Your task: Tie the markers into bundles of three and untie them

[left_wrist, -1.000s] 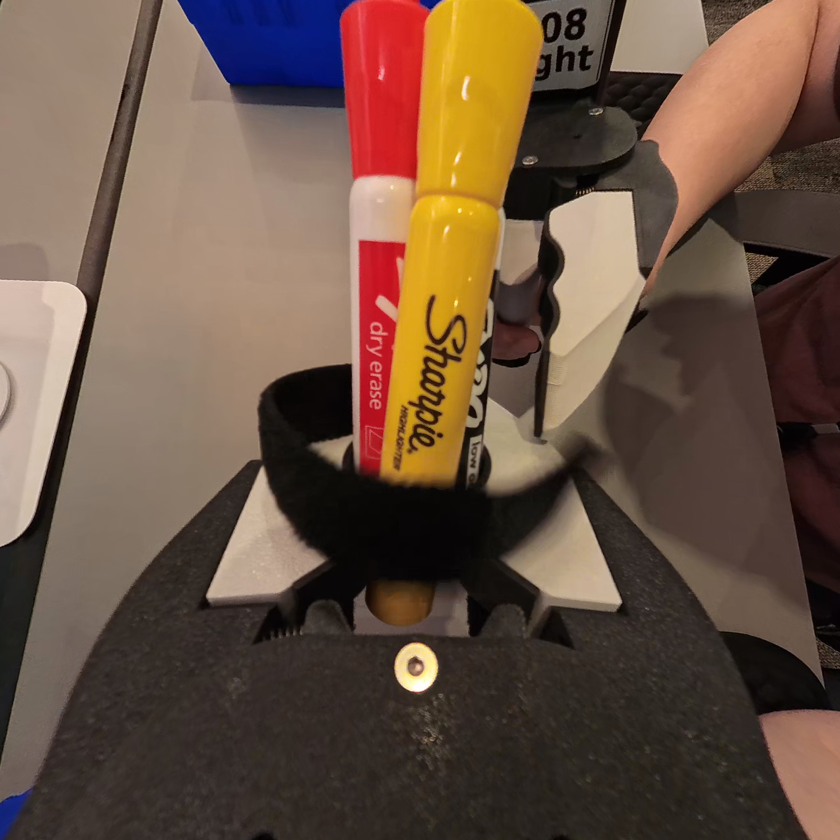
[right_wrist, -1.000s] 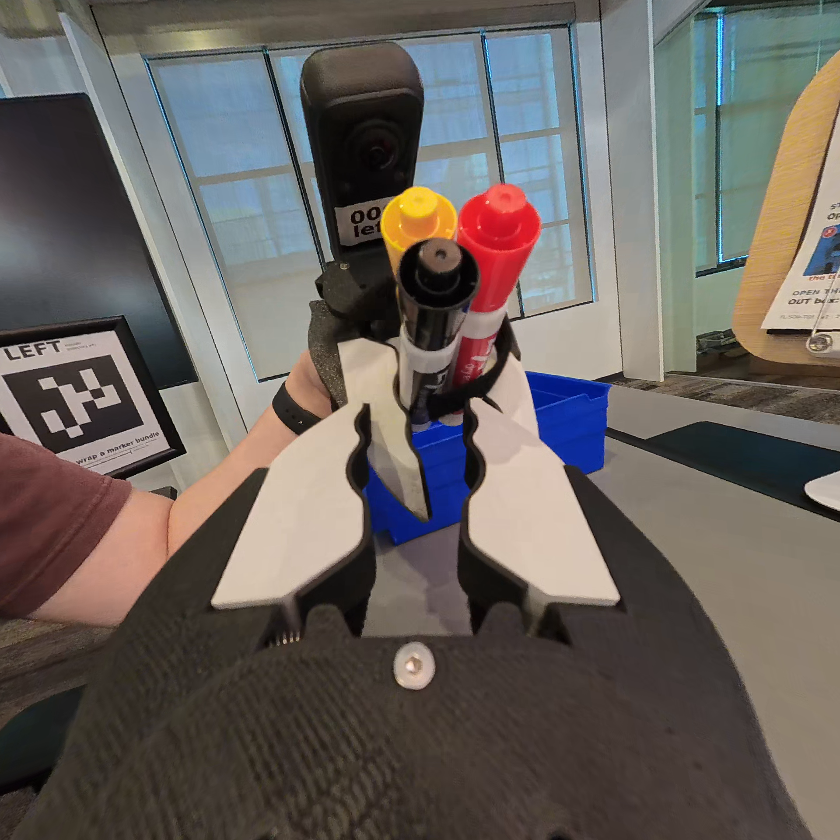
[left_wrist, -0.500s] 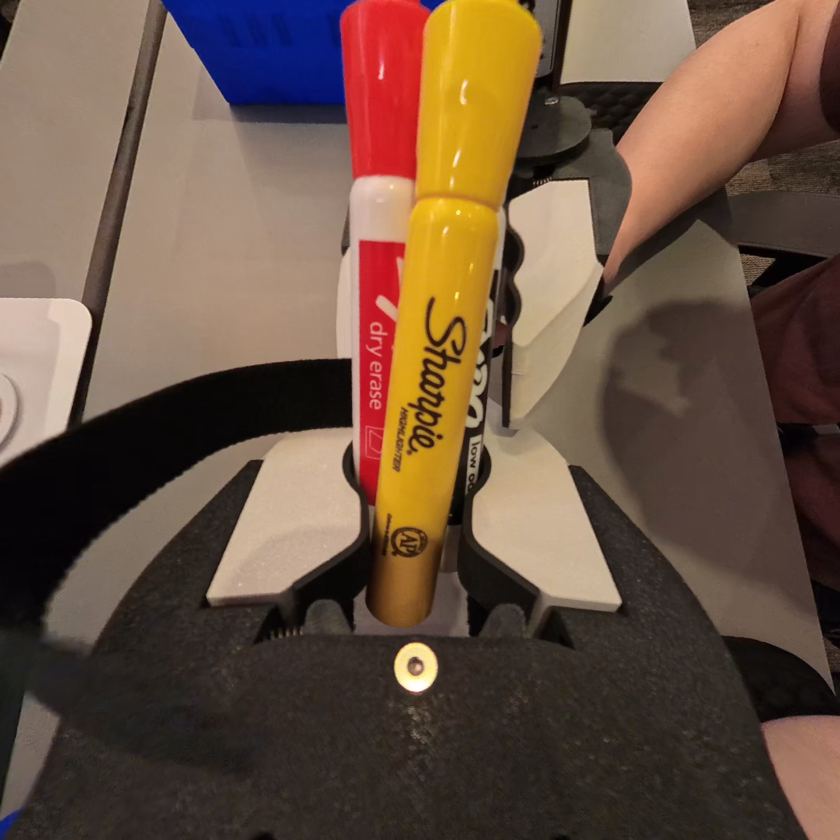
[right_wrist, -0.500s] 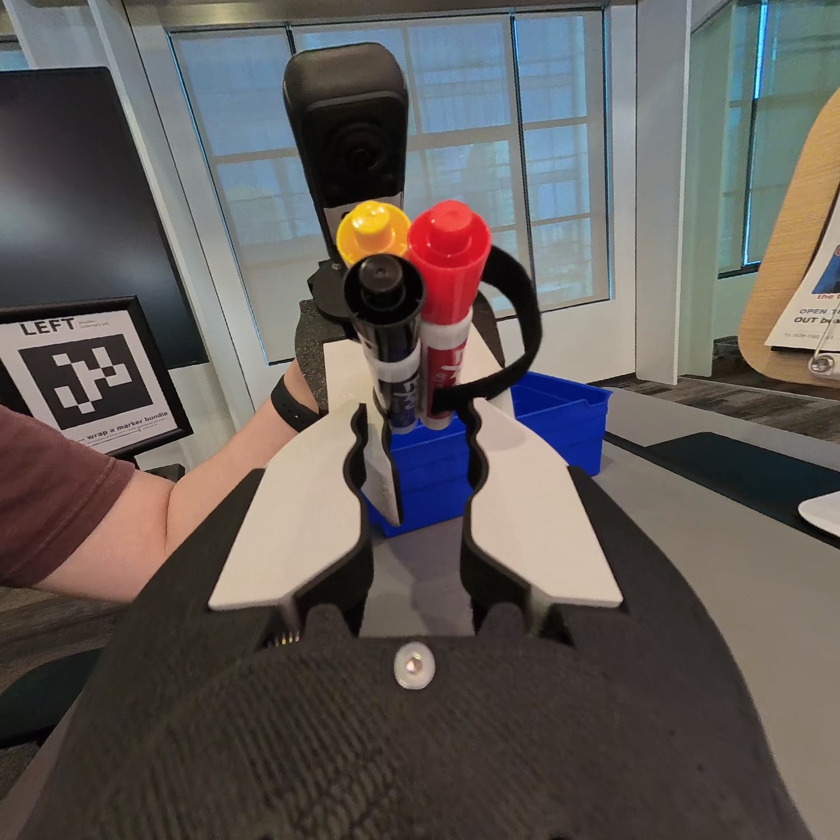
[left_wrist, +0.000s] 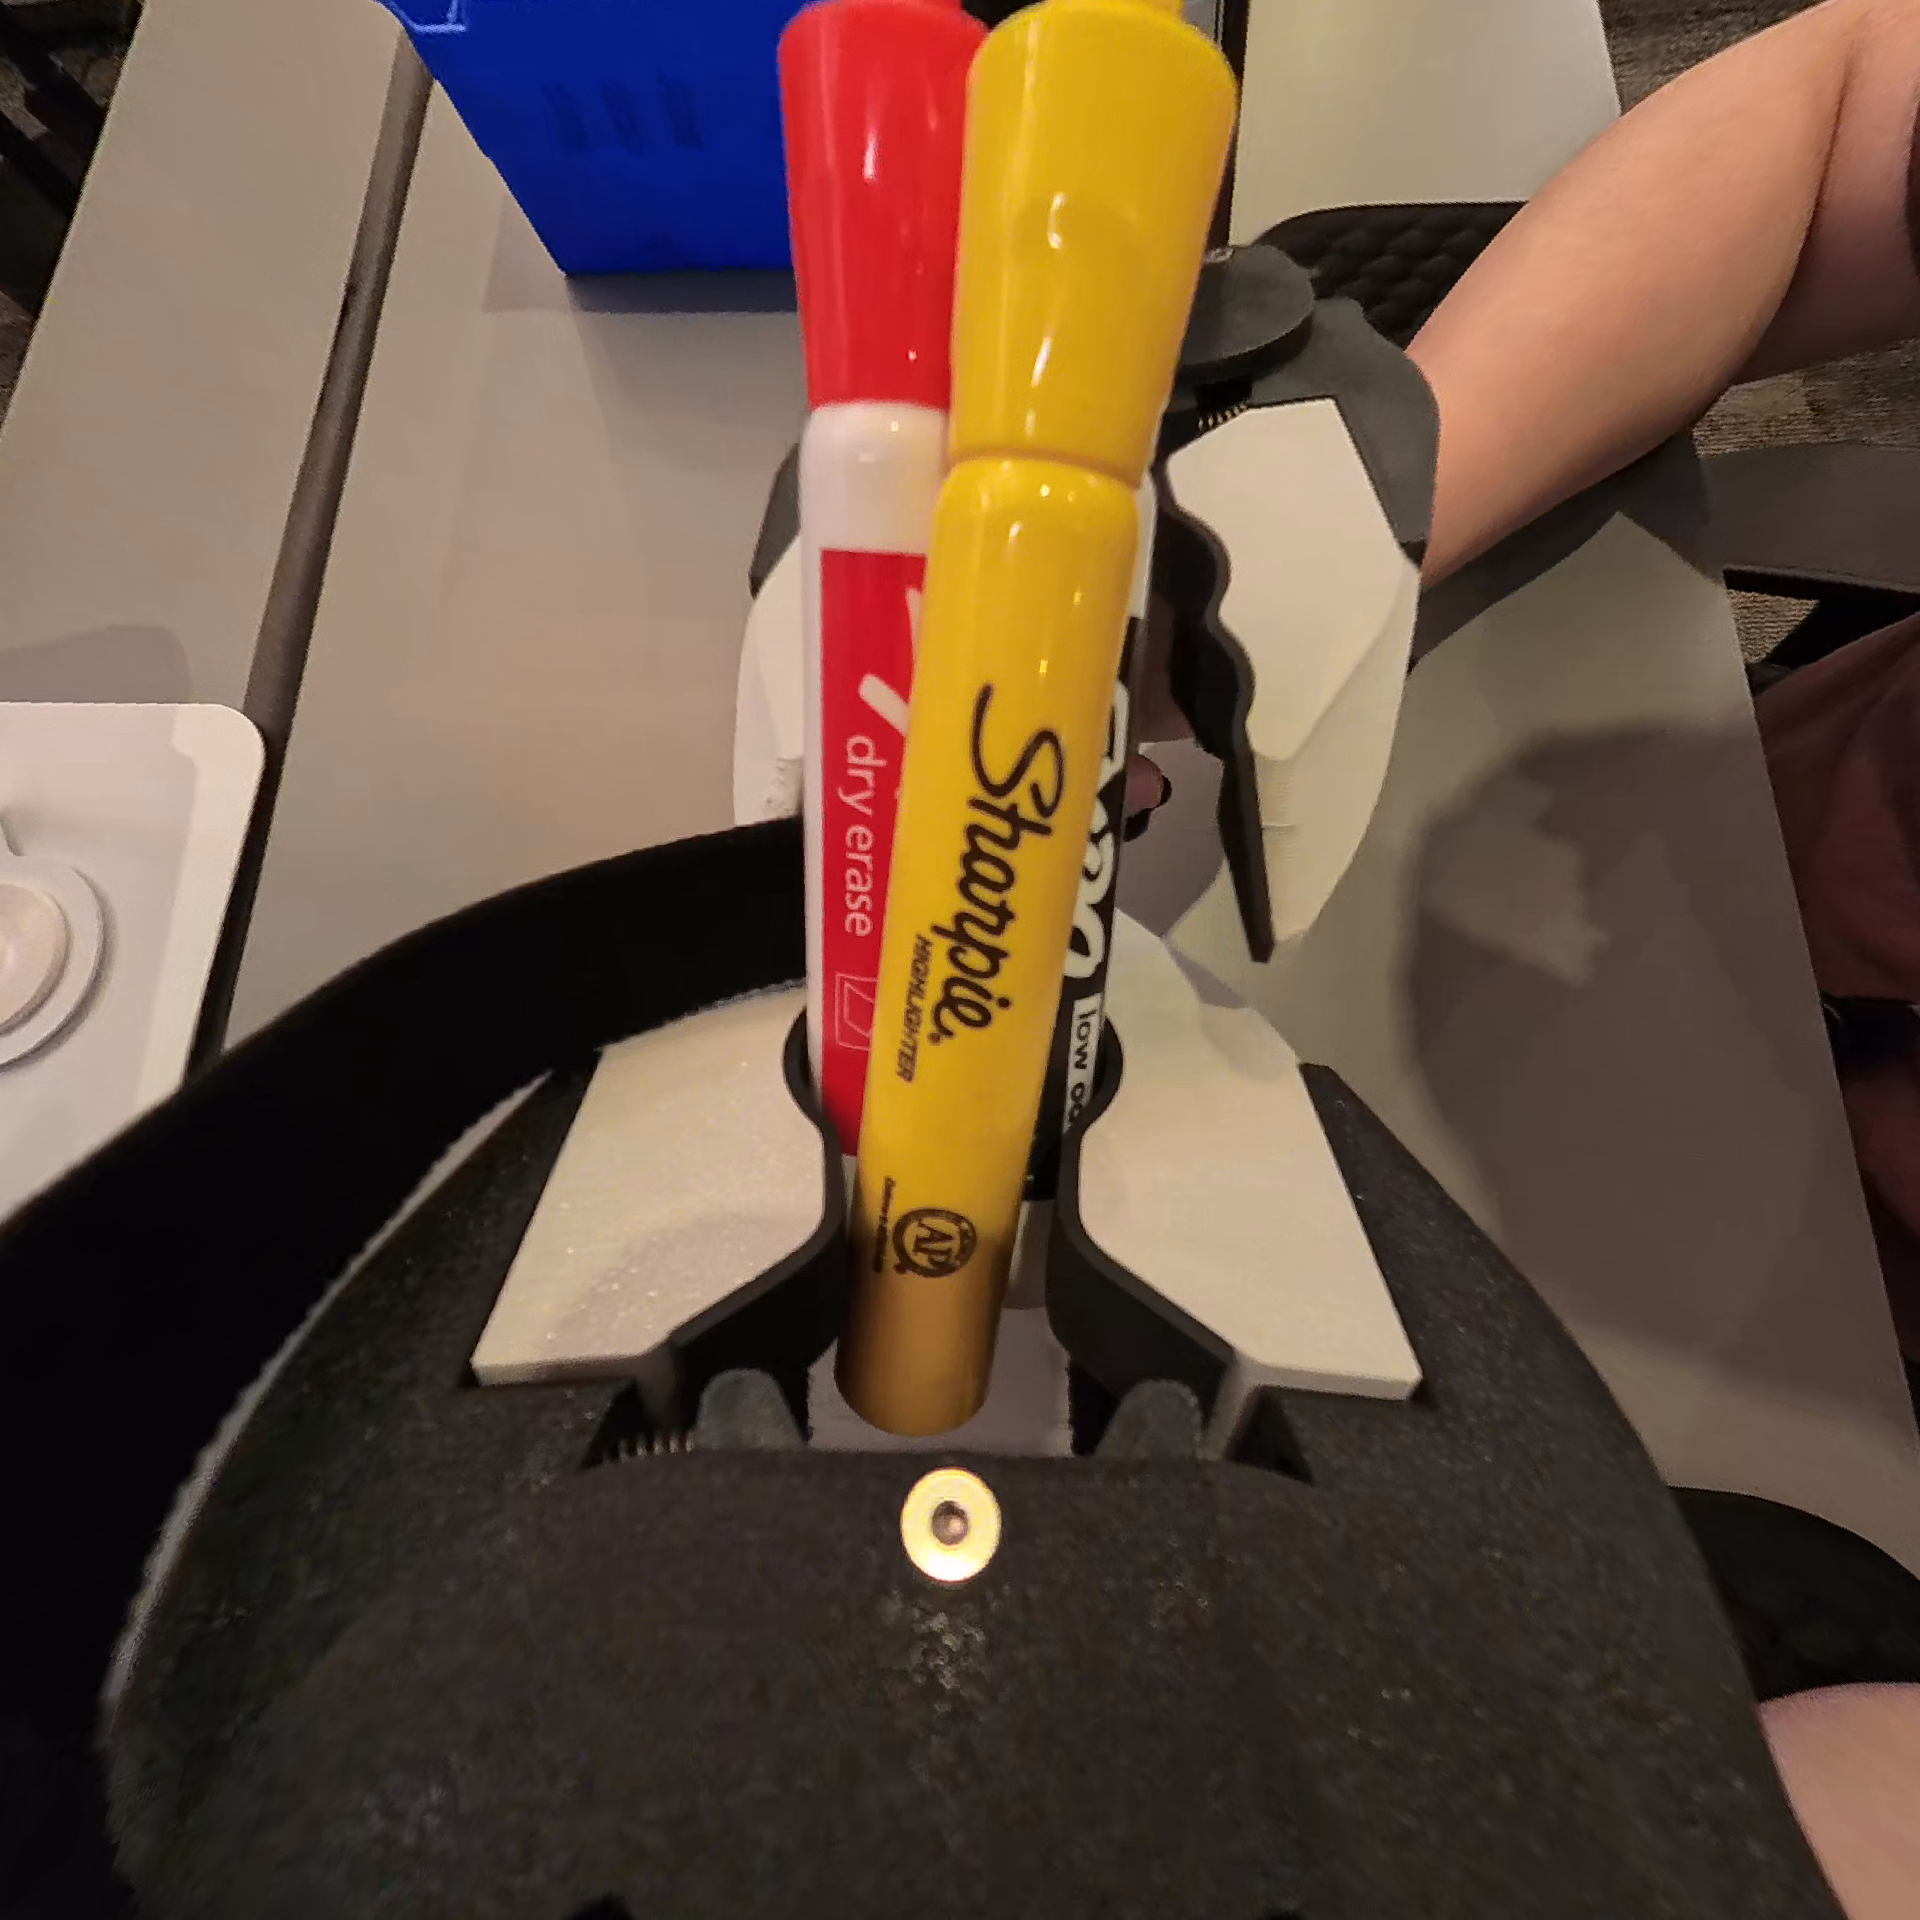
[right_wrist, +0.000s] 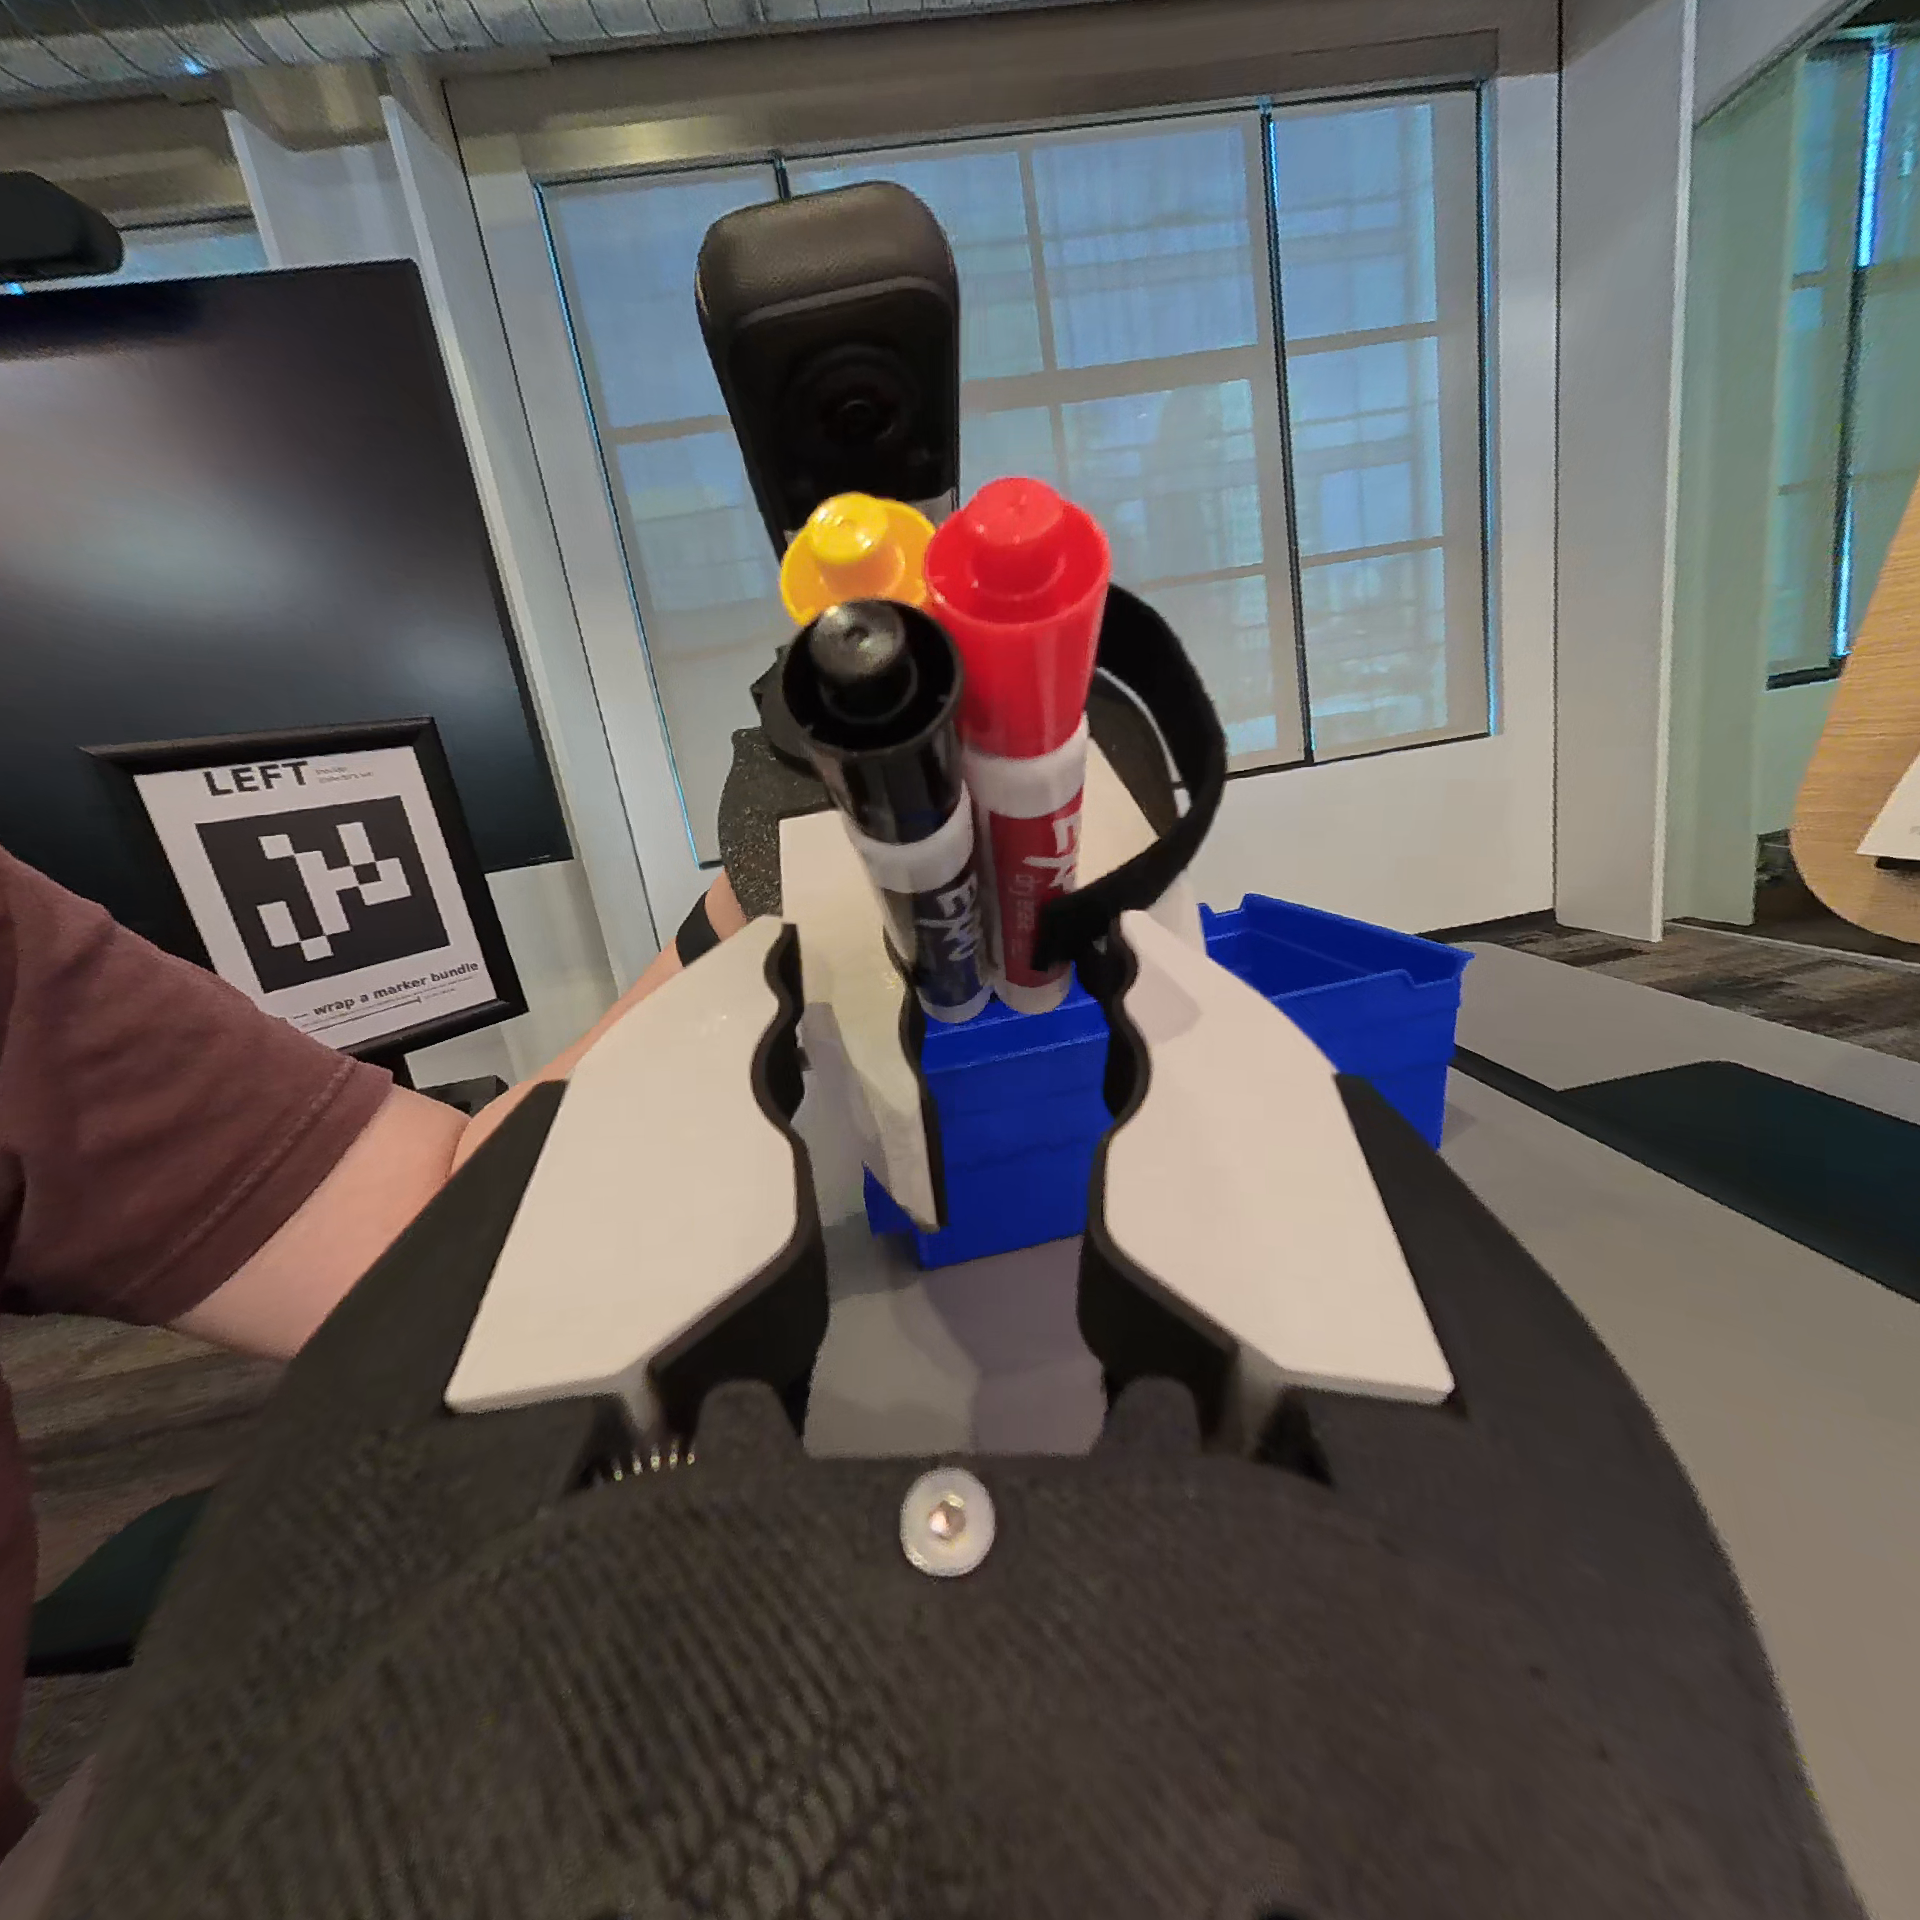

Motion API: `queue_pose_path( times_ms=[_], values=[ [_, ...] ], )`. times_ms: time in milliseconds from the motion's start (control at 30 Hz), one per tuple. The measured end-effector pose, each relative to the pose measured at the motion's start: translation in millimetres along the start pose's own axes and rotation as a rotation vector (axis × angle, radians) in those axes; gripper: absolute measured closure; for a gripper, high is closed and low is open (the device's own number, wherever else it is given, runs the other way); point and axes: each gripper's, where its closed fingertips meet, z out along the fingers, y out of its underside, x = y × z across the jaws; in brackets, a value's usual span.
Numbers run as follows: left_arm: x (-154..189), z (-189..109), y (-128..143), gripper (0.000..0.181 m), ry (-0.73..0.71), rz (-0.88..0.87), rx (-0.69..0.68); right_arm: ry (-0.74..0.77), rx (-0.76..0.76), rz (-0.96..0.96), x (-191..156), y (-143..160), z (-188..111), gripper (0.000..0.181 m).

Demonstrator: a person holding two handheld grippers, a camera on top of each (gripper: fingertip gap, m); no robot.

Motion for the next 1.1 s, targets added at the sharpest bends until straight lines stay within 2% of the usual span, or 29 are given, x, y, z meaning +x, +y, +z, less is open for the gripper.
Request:
queue_pose_path(
  times_ms=[600, 867, 1100],
  values=[
    [-11.6, -0.9, -2.0, 0.139, -0.093, 0.023, -0.009, -0.038, 0.030, 0.006, 7.4, -5.5, 2.0, 0.117],
    [-8.3, 3.6, -1.2, 0.139, -0.074, 0.024, -0.021, -0.040, 0.037, 0.009, 8.9, -4.9, -1.0, 0.126],
    [-5.5, 0.2, -4.6, 0.139, -0.072, 0.040, -0.004, -0.074, 0.028, -0.016, 3.0, -0.4, -5.7, 0.141]
  ],
)
